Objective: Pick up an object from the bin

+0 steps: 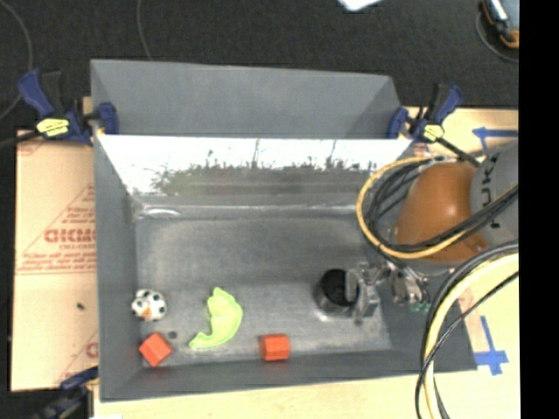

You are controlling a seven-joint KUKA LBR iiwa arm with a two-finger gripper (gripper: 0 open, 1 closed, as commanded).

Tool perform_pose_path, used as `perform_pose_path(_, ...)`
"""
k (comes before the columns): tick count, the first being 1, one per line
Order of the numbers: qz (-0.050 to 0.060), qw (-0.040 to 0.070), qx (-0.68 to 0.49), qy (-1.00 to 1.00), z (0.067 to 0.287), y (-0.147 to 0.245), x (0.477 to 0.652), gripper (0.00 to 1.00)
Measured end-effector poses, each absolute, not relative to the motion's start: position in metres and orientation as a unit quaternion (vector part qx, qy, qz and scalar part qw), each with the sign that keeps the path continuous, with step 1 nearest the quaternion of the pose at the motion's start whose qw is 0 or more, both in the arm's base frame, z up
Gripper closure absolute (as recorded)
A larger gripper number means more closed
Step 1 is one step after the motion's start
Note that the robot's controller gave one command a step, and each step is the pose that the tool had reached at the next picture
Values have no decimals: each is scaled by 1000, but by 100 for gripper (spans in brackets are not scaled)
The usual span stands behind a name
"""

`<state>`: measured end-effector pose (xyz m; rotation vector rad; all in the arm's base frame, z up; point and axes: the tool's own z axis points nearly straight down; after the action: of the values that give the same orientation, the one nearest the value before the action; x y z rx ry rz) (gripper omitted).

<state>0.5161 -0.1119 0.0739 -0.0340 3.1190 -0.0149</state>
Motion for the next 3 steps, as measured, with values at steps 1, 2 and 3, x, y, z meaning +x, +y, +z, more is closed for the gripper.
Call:
perform_pose_path(1,-5,14,-3,1000,74,-107,523,100)
perform_pose_path(2,-5,15,-2,1000,74,-107,523,100)
perform_pose_path(3,-5,15,-3,1000,119,-101,522,100)
